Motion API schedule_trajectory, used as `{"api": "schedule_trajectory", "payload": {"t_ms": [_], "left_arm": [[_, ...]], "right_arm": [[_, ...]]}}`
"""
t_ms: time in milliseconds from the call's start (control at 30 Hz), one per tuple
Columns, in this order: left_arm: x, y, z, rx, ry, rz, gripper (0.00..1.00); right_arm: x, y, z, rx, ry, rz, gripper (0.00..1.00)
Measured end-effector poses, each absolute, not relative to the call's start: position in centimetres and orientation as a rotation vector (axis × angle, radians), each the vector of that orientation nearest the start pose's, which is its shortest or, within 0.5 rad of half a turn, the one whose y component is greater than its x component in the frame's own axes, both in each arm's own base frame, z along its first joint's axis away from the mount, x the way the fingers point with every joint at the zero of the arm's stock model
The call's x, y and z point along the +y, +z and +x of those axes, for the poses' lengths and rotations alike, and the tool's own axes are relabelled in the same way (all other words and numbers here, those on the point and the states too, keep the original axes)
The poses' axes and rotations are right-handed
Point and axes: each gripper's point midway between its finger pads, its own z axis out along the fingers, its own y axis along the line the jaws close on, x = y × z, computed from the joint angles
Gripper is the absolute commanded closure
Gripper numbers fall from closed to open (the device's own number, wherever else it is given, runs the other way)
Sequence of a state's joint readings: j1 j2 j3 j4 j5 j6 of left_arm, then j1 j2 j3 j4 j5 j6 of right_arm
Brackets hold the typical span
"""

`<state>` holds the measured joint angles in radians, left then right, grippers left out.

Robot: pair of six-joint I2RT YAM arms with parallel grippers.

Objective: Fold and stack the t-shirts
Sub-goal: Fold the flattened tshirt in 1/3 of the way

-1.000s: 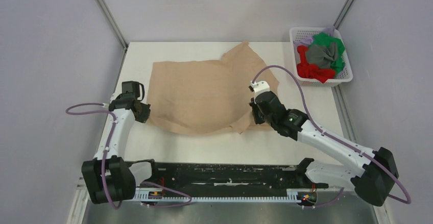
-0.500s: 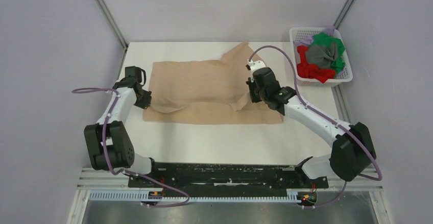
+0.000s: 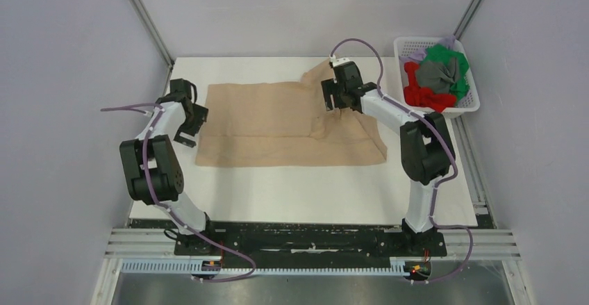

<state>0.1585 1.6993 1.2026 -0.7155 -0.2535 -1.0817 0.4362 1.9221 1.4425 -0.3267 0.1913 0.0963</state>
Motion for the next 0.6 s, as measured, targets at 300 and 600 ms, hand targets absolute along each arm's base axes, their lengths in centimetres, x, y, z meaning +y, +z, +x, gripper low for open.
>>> {"api": "schedule_trajectory", "payload": {"t_ms": [300,600], "left_arm": [[7.3,12.4,36.9,2.068,-0.022,-1.526,0.00],[-0.7,8.1,38.8,2.339,-0.341,-1.272,0.00]], "right_arm": [[16.0,10.7,44.5,2.301,0.025,-0.274,0.02],[17.0,7.1,38.2,2.346,0.242,-0.310,0.02]]}}
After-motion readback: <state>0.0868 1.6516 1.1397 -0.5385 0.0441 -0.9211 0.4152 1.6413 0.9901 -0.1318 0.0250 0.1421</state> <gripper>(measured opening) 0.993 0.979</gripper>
